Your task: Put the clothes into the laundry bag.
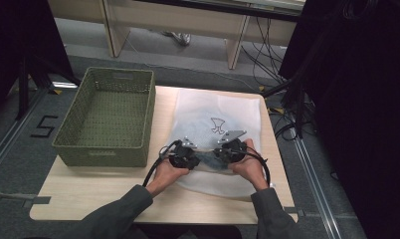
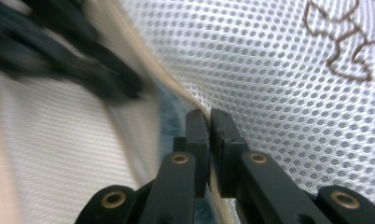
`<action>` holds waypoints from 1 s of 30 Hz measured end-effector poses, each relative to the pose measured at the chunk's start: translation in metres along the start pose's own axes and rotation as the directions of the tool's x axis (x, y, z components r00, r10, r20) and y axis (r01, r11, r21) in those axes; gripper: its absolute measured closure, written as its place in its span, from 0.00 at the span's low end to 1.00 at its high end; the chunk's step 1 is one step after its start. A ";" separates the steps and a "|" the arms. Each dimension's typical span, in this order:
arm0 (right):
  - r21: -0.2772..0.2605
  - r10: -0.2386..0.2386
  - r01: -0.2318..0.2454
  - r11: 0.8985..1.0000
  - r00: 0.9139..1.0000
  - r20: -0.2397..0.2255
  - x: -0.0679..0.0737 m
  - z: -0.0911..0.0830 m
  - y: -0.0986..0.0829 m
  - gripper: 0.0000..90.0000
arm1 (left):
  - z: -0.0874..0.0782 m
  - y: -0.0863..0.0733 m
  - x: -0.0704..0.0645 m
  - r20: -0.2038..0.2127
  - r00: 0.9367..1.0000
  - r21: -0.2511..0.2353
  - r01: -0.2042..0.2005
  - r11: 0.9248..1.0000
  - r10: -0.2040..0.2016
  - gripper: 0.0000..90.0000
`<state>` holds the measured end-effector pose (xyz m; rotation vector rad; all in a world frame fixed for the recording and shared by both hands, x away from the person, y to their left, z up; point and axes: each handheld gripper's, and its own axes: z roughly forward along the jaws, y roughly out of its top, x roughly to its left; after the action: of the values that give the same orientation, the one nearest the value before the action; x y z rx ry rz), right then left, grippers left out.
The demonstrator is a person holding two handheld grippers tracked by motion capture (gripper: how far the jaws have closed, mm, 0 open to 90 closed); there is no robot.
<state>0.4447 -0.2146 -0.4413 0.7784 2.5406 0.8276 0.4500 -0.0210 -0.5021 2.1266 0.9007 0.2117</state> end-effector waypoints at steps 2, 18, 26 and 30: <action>-0.005 -0.013 0.012 1.000 1.000 -0.024 0.003 -0.007 0.002 0.97 | 0.010 0.007 0.002 -0.049 0.999 -0.007 -0.016 1.000 0.016 0.95; 0.189 -0.012 0.038 0.981 0.991 -0.135 0.018 0.039 -0.021 0.97 | -0.025 -0.015 -0.012 0.095 0.989 0.086 -0.122 0.989 0.114 0.91; 0.192 -0.053 0.069 0.979 0.995 -0.084 0.019 0.037 -0.020 0.96 | -0.062 -0.026 -0.018 0.127 0.981 0.038 -0.150 0.988 0.144 0.90; 0.219 -0.051 0.062 0.974 0.997 -0.056 0.013 0.036 -0.022 0.96 | -0.061 -0.030 -0.017 0.147 0.978 0.056 -0.160 0.986 0.150 0.90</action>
<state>0.4433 -0.2065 -0.4849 0.7551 2.7178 0.5591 0.3961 0.0179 -0.4806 2.2452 0.6681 0.1084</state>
